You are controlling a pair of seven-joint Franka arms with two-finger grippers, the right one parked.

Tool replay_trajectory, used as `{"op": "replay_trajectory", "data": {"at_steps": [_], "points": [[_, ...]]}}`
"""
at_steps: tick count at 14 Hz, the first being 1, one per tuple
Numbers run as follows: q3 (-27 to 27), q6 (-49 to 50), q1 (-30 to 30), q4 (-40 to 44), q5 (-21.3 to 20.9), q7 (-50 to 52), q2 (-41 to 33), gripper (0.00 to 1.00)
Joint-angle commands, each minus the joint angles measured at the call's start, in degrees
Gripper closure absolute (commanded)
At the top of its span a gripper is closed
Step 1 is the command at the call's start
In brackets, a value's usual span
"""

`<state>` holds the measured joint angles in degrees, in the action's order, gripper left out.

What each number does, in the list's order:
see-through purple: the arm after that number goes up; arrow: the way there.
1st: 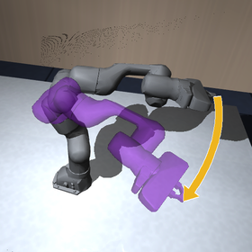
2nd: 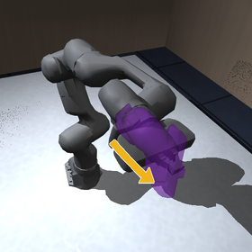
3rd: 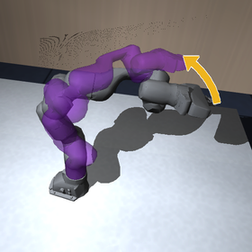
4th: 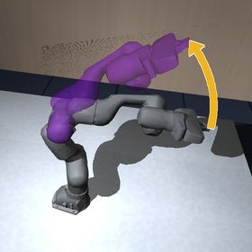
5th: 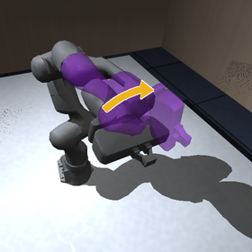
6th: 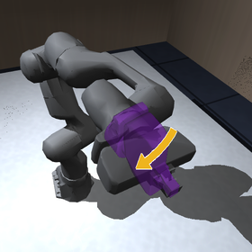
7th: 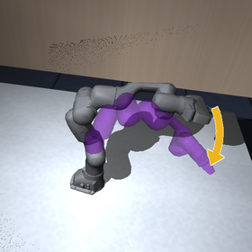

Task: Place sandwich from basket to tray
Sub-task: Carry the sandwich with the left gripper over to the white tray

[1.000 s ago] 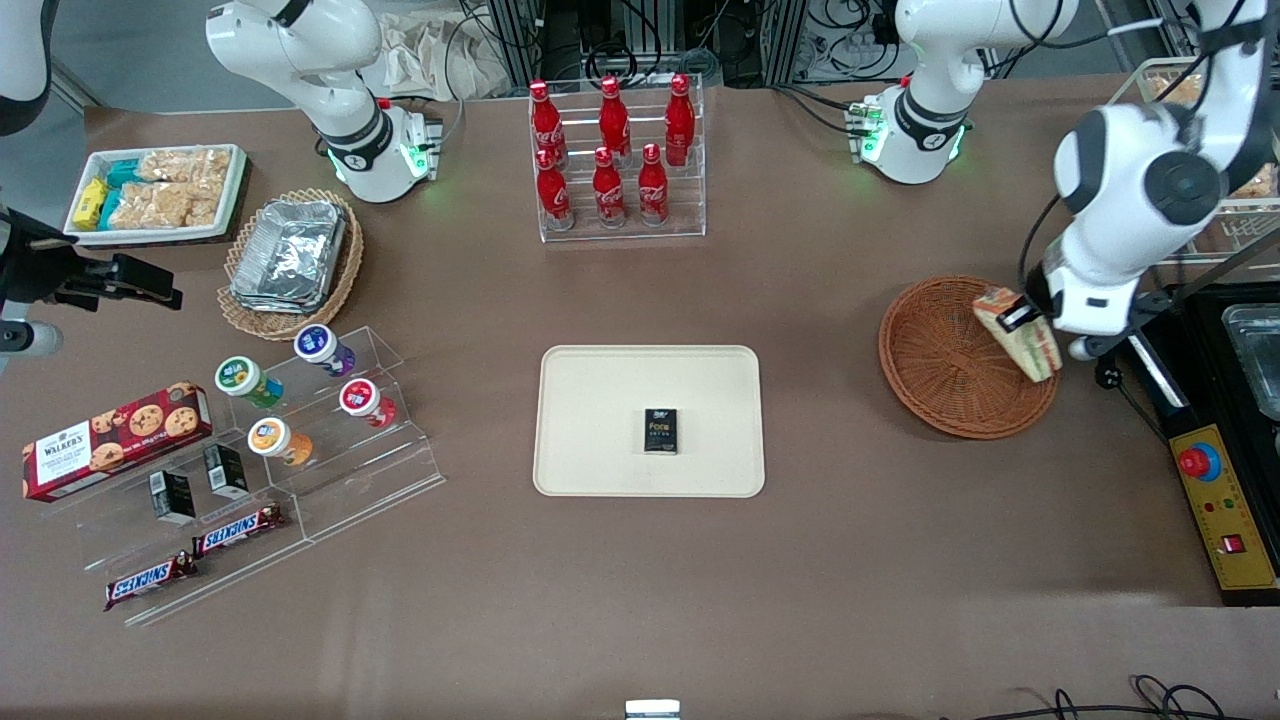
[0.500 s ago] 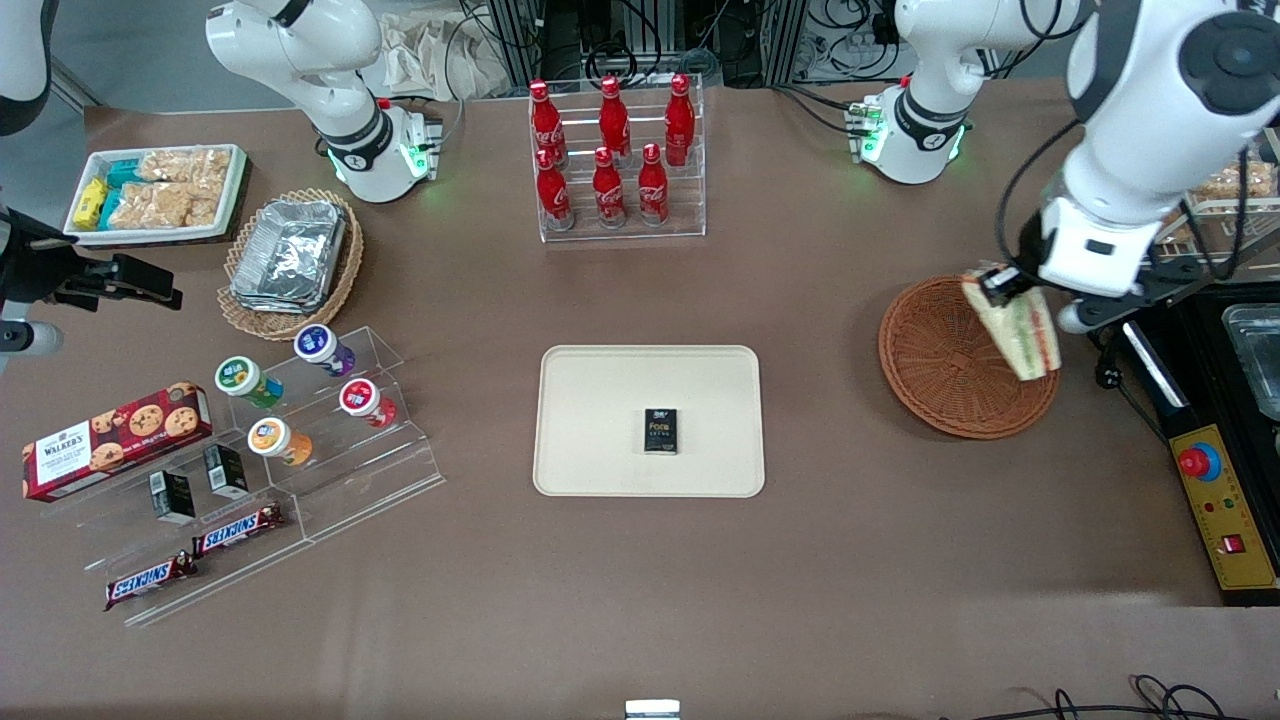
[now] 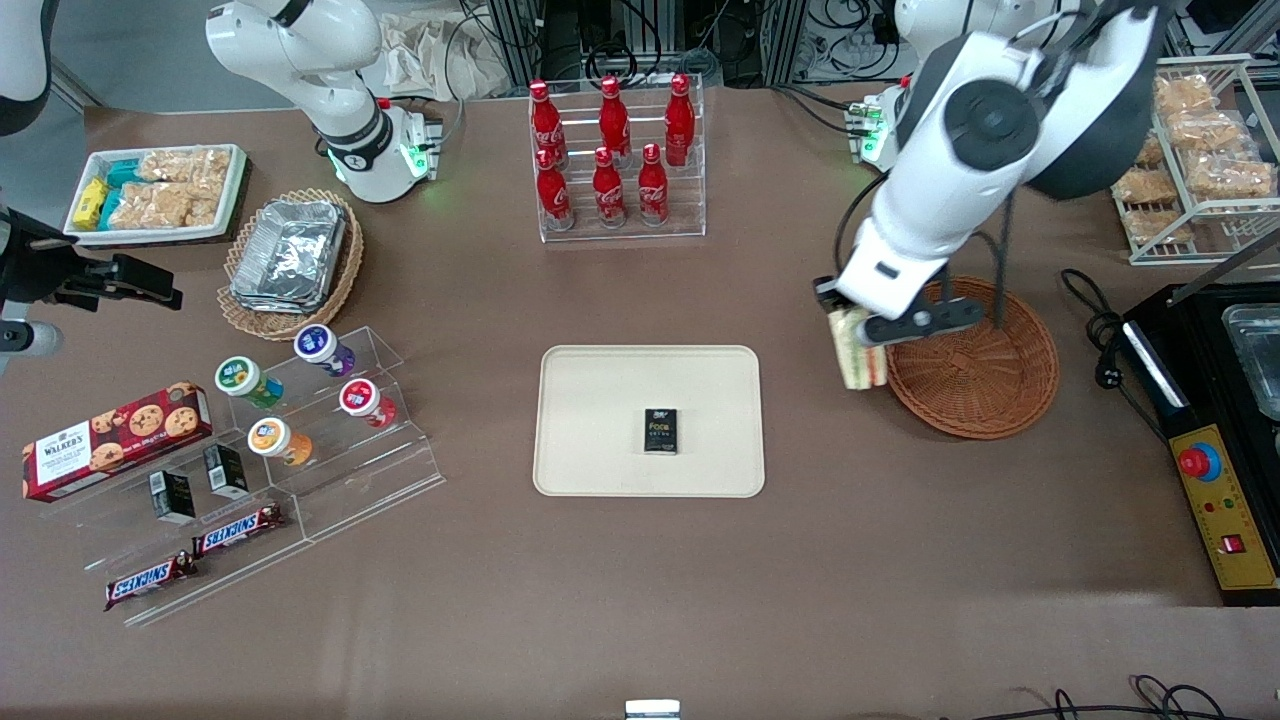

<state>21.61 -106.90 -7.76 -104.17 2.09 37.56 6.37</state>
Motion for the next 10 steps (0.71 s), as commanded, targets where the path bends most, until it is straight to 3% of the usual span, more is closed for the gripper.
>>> {"op": "replay_trajectory", "data": {"at_steps": [1,5,10], "points": [[2.7,-5.3,0.3,1.4,0.4,0.1,7.8,1.00],[3.3,-14.0,-1.8,1.2,-0.9,0.0,15.4,1.00],[3.3,-20.2,-3.5,1.2,-6.4,0.8,23.1,1.00]]}}
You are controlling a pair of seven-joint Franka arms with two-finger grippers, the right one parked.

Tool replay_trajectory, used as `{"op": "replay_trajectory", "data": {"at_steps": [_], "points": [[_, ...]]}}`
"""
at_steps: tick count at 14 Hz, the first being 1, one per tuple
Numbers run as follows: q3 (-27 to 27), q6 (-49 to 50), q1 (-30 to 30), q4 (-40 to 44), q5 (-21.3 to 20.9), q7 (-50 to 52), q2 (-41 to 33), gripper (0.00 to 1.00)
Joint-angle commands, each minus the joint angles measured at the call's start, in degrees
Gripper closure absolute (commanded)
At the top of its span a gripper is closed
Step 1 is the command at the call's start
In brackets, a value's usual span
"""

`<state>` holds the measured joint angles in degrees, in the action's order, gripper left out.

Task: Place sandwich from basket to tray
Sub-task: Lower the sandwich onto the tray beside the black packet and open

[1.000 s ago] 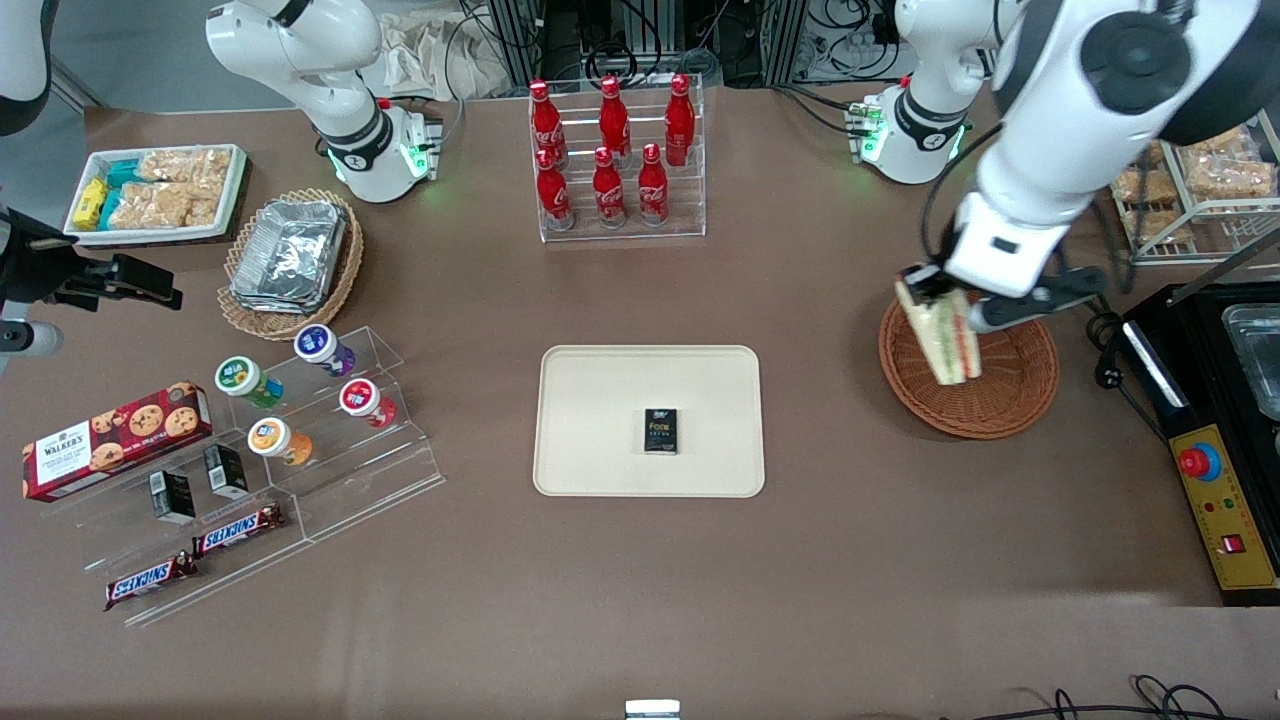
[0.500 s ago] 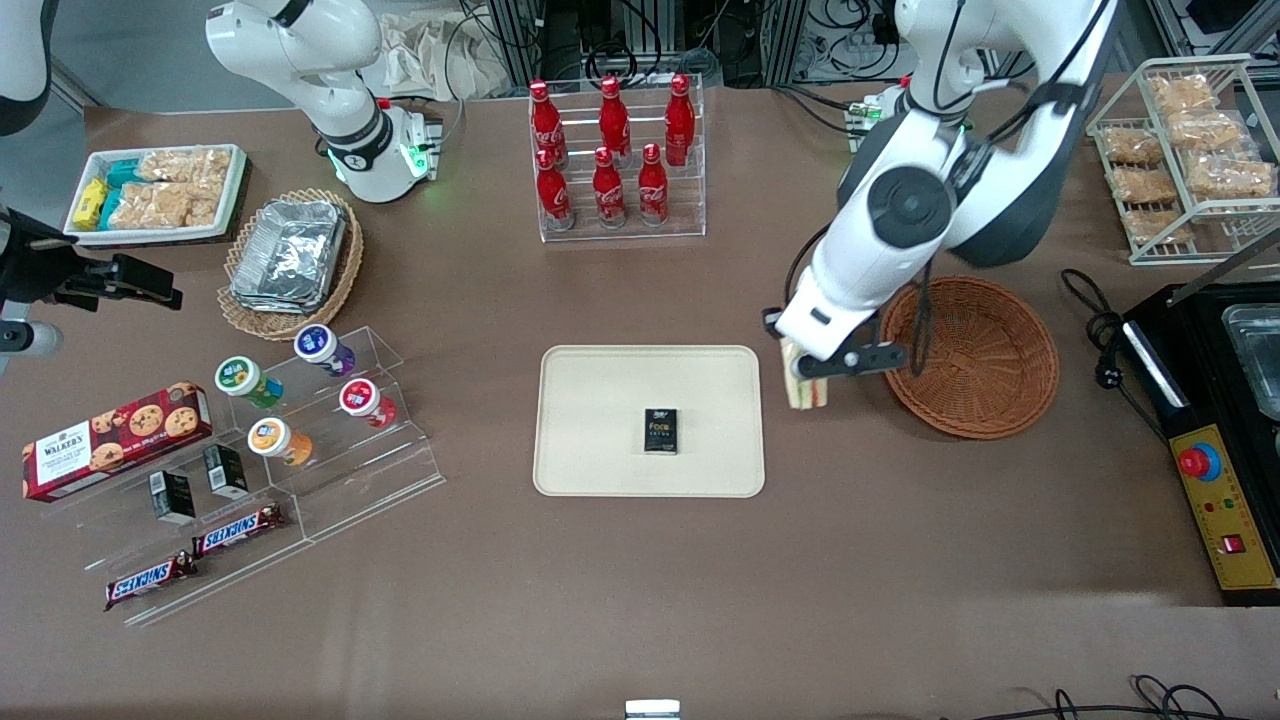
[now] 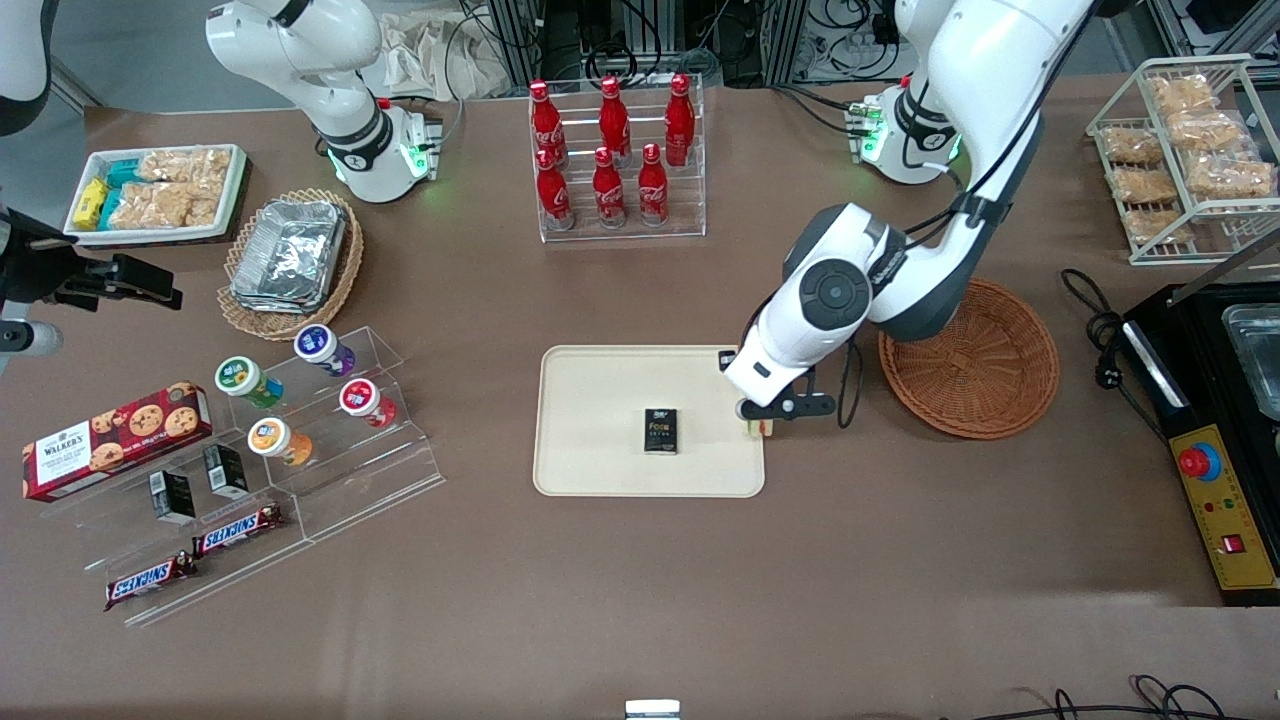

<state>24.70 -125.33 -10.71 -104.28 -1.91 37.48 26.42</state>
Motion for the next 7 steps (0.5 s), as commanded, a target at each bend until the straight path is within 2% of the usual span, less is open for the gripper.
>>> {"op": "replay_trajectory", "data": {"at_steps": [1,6,7], "points": [[0.1,-3.8,-1.2,1.4,-3.3,1.5,4.6,1.00],[0.0,-10.6,-1.6,1.7,-10.7,8.3,9.4,1.00],[0.0,-10.7,-1.6,1.6,-11.1,8.6,9.5,0.91]]}}
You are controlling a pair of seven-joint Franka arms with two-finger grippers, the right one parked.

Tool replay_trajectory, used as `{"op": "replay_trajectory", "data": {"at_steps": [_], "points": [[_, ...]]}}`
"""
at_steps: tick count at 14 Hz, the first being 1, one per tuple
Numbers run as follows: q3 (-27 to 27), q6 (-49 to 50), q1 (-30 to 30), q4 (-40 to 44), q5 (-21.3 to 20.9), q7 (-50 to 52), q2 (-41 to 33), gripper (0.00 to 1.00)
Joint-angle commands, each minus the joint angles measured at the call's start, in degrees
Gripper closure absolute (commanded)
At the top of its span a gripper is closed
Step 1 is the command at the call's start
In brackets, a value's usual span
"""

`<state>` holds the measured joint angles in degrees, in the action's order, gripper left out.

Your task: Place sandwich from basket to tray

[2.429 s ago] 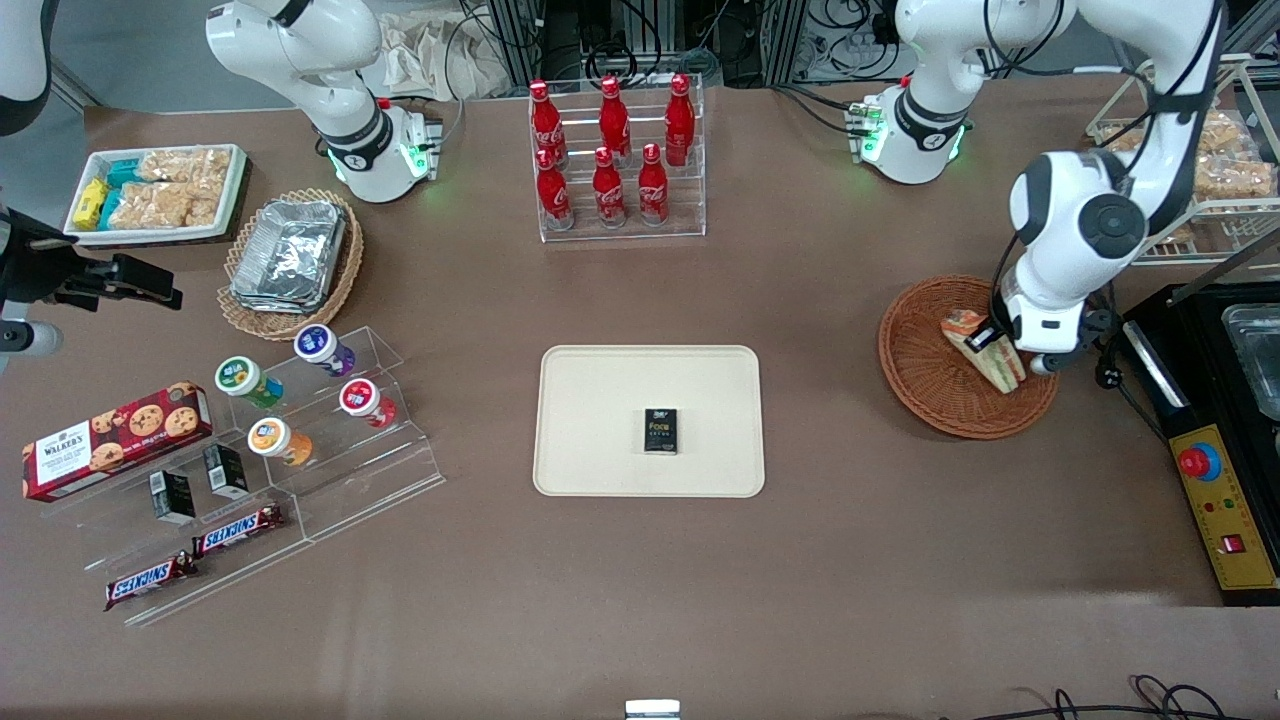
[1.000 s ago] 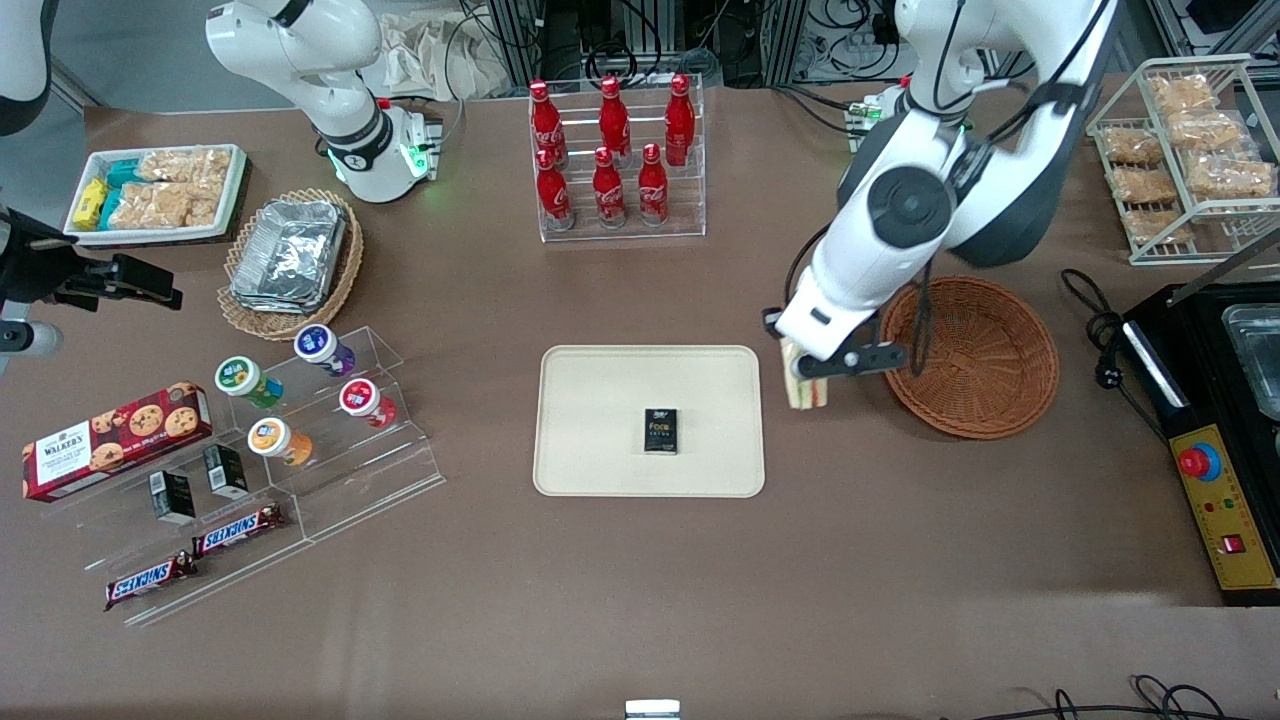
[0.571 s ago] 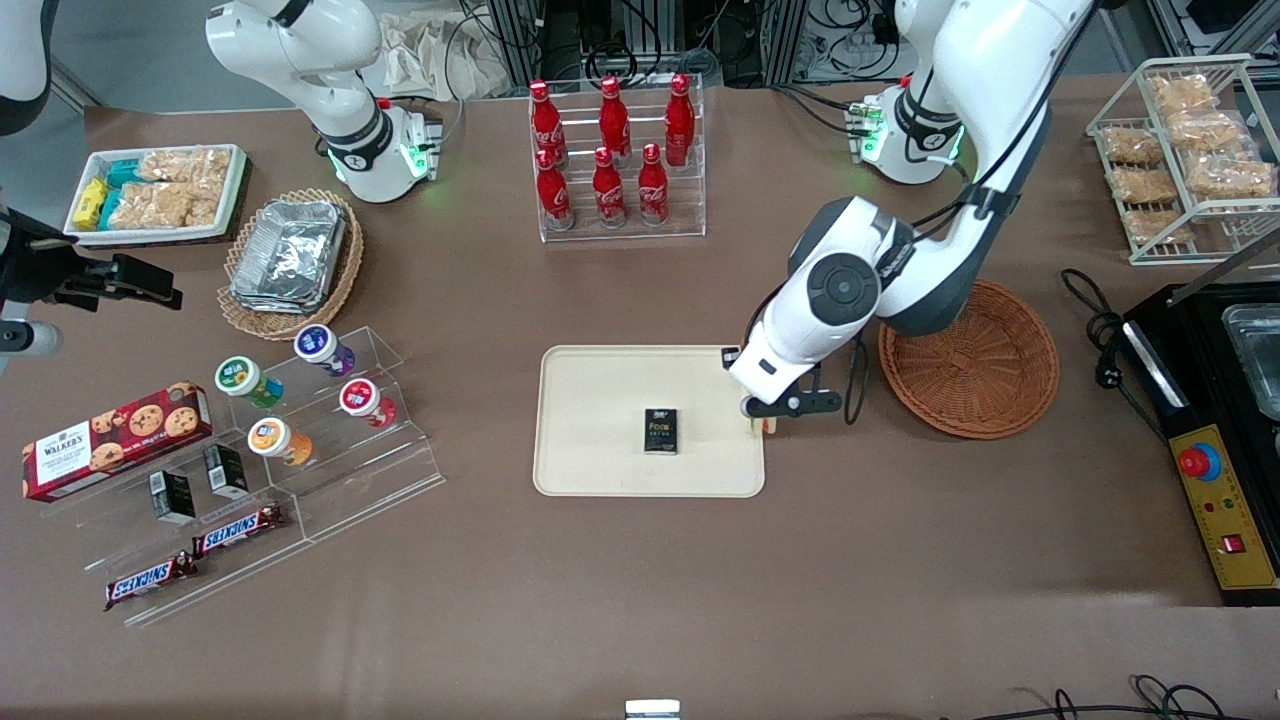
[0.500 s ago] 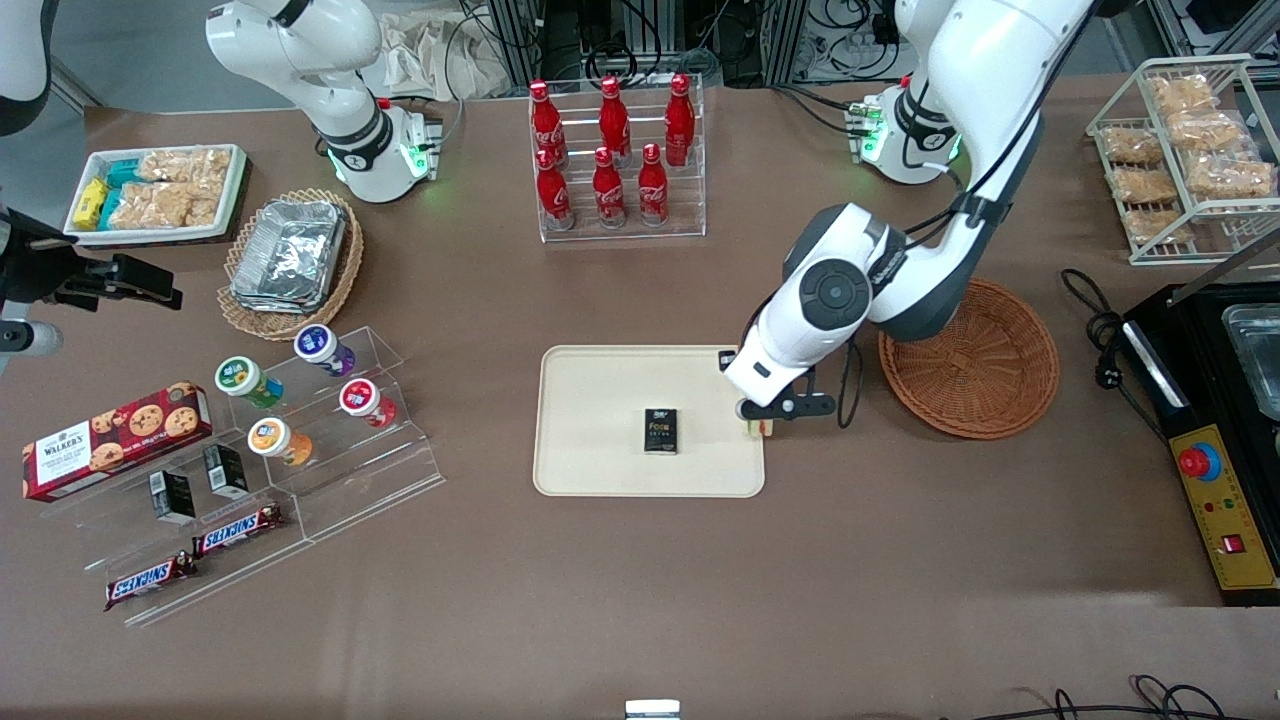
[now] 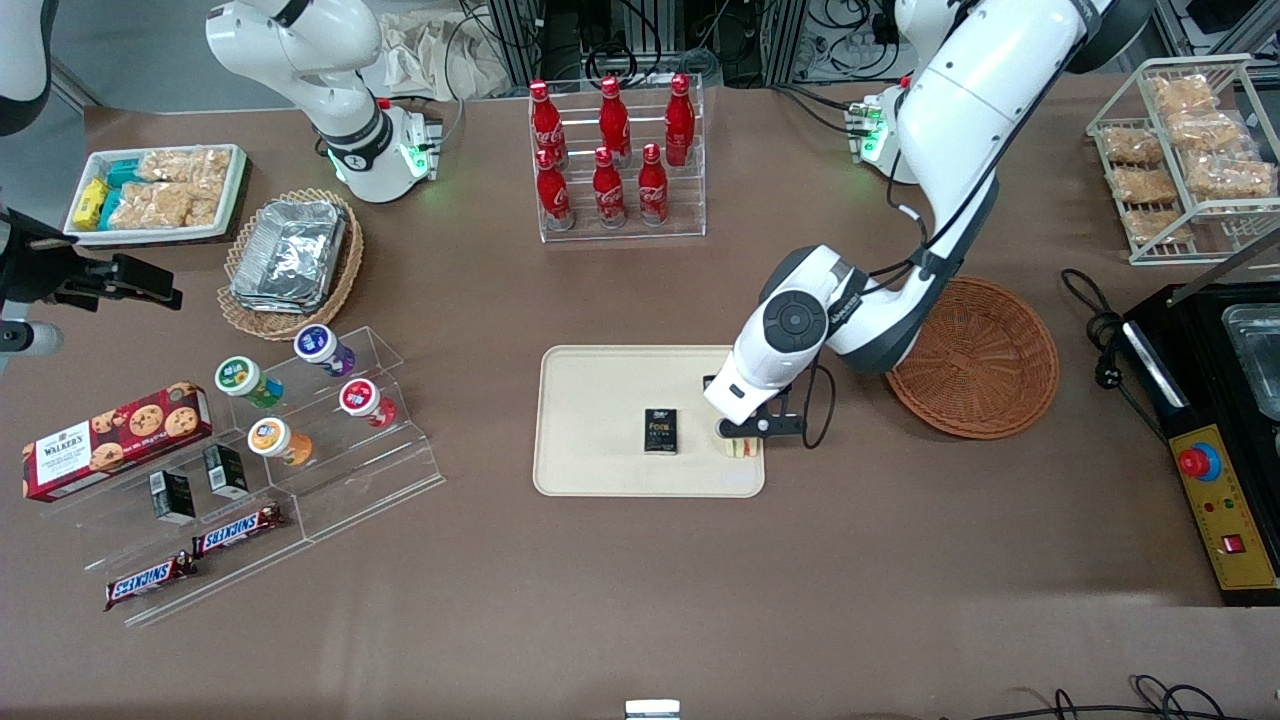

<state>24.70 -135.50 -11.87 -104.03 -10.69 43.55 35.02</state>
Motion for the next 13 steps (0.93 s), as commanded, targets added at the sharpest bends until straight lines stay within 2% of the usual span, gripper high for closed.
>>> {"op": "replay_trajectory", "data": {"at_steps": [1,2,5,8,11,13], "points": [[0.0,-0.6,-0.4,1.5,-2.5,2.5,1.0,0.36],[0.0,-0.6,-0.4,1.6,-2.8,2.5,1.0,0.01],[0.2,-0.4,-0.4,2.5,-2.7,2.7,0.1,0.00],[0.1,0.6,-0.2,4.5,-3.5,8.0,-3.4,0.00],[-0.2,11.0,0.4,7.2,-4.3,7.4,-10.2,0.00],[-0.5,18.7,3.4,10.3,-3.6,2.7,-14.1,0.00]]}}
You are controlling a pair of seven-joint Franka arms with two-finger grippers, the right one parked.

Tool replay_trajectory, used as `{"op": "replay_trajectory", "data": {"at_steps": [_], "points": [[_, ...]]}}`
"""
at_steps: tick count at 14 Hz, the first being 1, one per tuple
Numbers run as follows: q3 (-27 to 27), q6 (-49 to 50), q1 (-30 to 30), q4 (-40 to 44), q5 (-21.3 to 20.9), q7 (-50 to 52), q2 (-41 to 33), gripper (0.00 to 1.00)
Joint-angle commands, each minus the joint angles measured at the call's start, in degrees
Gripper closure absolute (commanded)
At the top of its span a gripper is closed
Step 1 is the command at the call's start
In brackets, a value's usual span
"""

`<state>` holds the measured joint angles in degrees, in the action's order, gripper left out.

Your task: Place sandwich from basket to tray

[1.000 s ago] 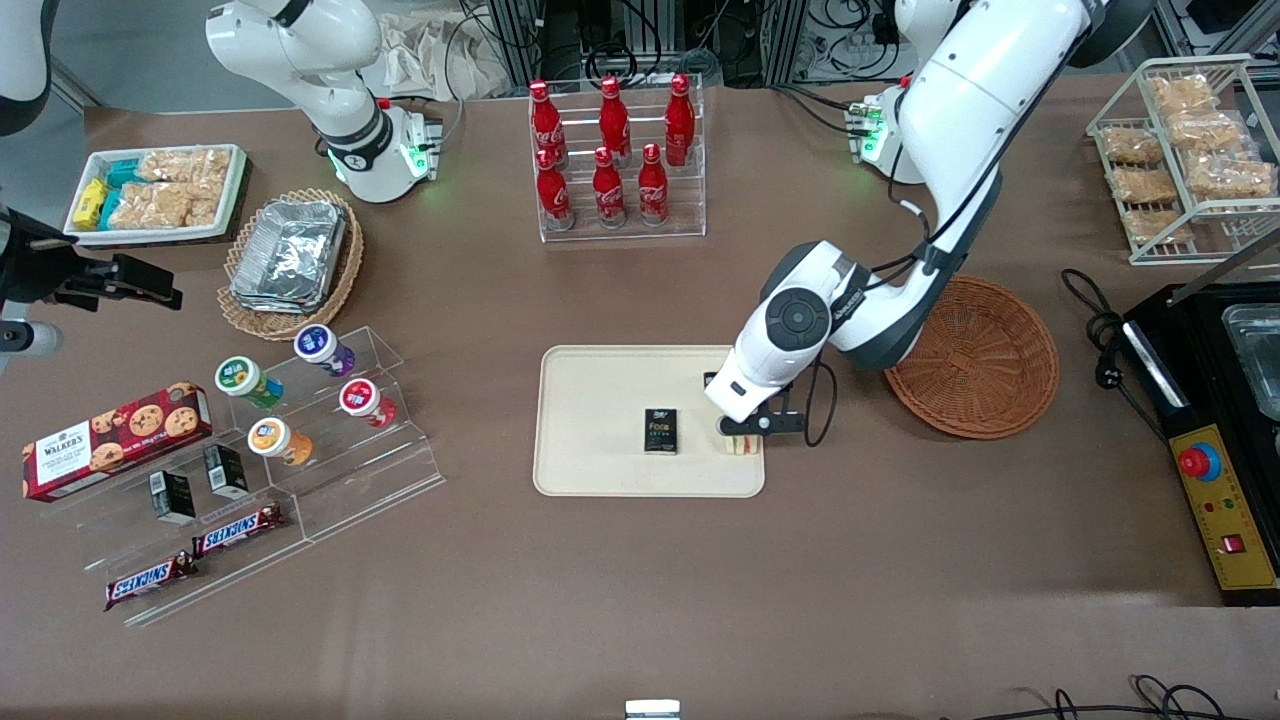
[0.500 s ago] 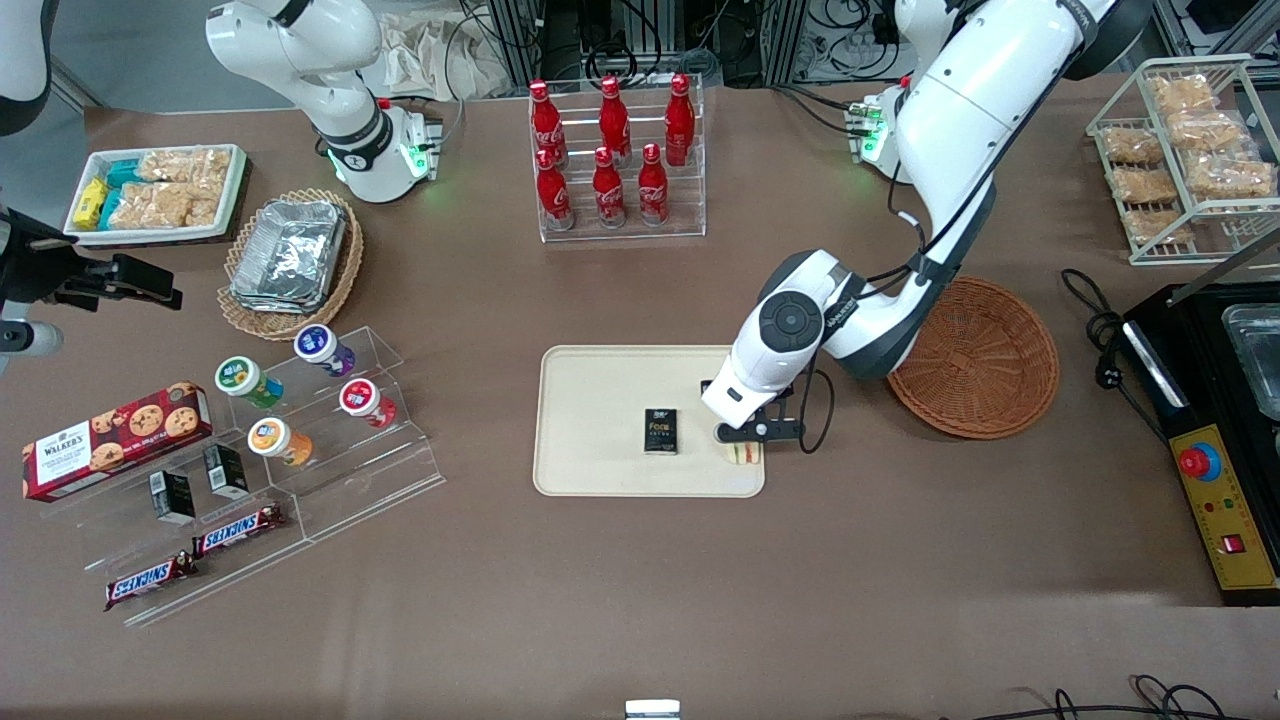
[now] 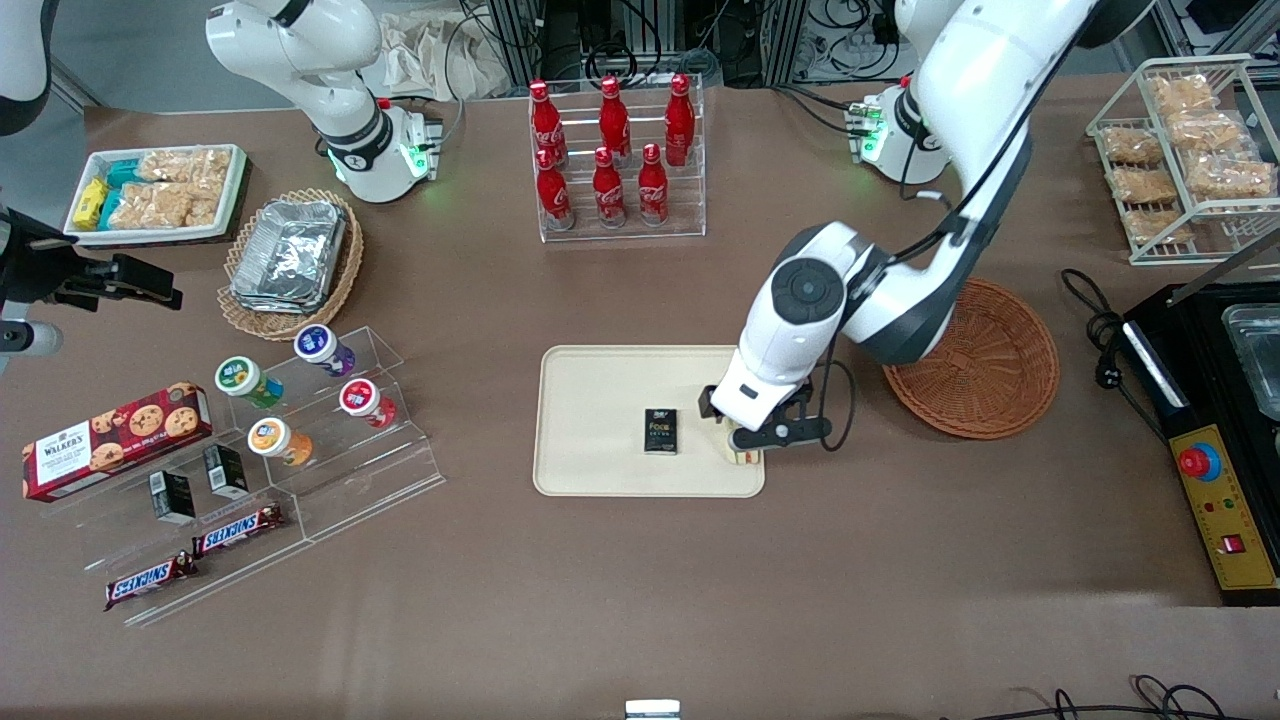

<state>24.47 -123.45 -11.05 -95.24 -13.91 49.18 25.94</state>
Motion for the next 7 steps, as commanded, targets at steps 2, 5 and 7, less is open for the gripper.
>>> {"op": "replay_trajectory", "data": {"at_steps": [2,5,7], "points": [[0.0,14.2,8.3,2.6,1.9,-13.5,-9.7,0.00],[-3.6,19.0,11.8,1.7,7.7,-29.6,-17.1,0.00],[-12.2,20.7,9.7,0.5,12.9,-39.9,-20.9,0.00]]}}
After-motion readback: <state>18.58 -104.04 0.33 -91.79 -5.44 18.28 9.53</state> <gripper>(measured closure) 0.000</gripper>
